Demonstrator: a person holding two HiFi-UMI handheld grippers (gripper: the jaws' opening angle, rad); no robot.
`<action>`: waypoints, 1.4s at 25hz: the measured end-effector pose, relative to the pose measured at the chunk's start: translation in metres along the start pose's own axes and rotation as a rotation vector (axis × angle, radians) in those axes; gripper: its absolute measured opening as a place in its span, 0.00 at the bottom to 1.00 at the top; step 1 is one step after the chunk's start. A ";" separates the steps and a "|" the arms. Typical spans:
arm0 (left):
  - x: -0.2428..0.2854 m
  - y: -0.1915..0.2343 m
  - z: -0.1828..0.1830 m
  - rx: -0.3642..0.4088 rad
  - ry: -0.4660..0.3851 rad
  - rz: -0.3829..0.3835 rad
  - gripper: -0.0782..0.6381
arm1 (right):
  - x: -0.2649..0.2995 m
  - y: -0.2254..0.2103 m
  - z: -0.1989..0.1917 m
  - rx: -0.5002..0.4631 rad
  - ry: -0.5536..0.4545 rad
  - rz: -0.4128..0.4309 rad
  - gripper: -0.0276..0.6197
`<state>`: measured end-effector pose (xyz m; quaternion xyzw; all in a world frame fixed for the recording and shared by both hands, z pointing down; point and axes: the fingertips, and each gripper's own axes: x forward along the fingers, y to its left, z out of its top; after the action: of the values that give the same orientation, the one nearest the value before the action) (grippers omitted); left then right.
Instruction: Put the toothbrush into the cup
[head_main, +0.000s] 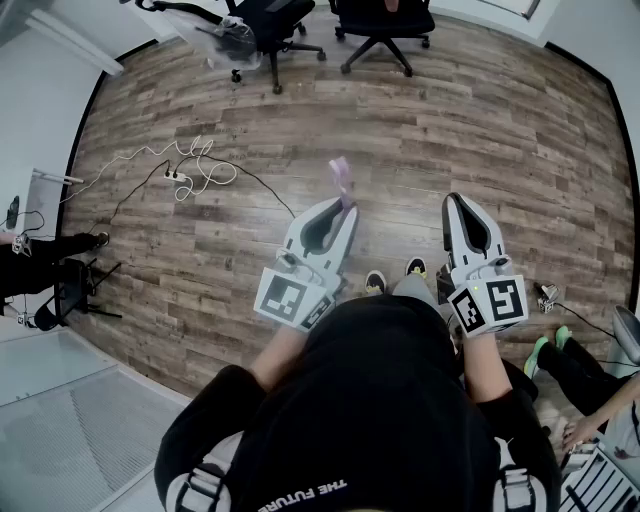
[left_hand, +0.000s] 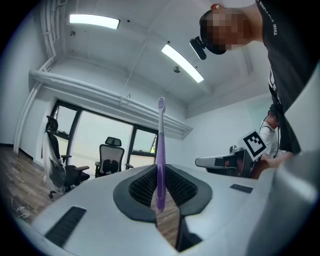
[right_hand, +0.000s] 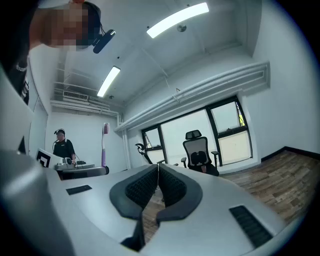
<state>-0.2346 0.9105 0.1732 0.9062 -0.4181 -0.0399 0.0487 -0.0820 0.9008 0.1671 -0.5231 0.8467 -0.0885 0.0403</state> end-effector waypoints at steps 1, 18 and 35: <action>0.000 0.000 0.000 0.001 -0.002 0.004 0.20 | 0.000 0.000 -0.001 -0.001 0.002 0.001 0.08; 0.019 0.014 -0.003 -0.013 -0.012 -0.012 0.20 | 0.016 -0.006 0.001 -0.028 0.006 0.078 0.07; 0.207 0.078 0.002 0.004 0.034 -0.013 0.20 | 0.147 -0.141 0.028 0.174 -0.059 0.207 0.08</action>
<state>-0.1599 0.7023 0.1746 0.9095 -0.4116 -0.0237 0.0536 -0.0194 0.7049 0.1706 -0.4300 0.8836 -0.1417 0.1195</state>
